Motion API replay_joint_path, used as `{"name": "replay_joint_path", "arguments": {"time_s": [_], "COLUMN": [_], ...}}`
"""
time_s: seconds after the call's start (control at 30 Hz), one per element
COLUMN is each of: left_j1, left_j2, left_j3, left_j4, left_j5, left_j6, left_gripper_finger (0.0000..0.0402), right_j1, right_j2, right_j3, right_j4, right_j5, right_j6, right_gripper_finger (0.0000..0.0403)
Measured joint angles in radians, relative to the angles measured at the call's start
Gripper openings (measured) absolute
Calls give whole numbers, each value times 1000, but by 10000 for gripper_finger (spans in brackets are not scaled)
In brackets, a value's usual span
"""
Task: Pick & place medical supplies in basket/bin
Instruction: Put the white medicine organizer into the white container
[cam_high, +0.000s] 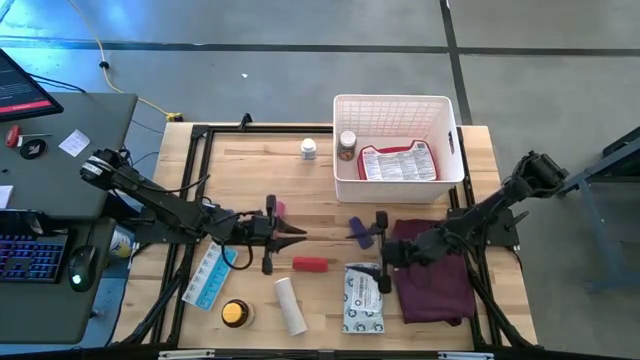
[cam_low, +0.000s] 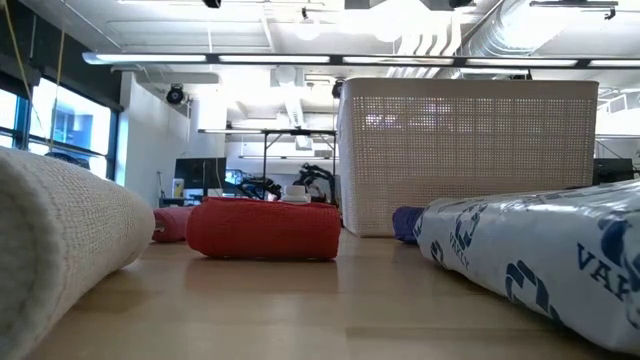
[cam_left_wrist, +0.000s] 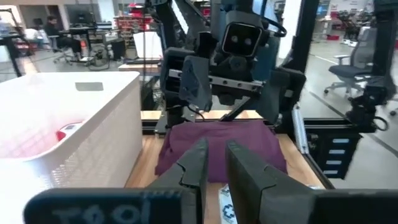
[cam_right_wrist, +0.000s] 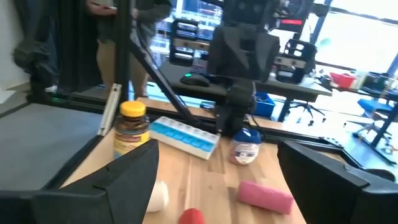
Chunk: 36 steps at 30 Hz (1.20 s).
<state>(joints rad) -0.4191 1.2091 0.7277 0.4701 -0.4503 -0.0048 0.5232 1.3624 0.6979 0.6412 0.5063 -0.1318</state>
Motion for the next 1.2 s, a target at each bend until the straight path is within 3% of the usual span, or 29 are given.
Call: {"name": "replay_joint_path", "arguments": {"time_s": [0.27,0.53,0.77,0.93,1.07,1.2], "left_j1": [0,0,0,-6,-51,-115], "left_j2": [0,0,0,-4,-68,-144], "left_j3": [0,0,0,0,0,1], "left_j4": [61,52,58,7,-65,-179], "left_j5": [-56,-13,-45,-45,-72,-162], "left_j6": [38,2,50,4,3,-1], "left_gripper_finger": [92,92,92,92,92,92], "right_j1": [18,2,-13,-13,-13,-13], "right_j2": [0,0,0,0,0,0], "right_j3": [0,51,87,88,88,88], "right_j4": [3,146,-33,-105,-126,-165], "right_j5": [-10,0,10,63,65,65], "right_j6": [27,-191,-154,-93,-85,-61], "right_gripper_finger": [319,319,319,319,319,319]}}
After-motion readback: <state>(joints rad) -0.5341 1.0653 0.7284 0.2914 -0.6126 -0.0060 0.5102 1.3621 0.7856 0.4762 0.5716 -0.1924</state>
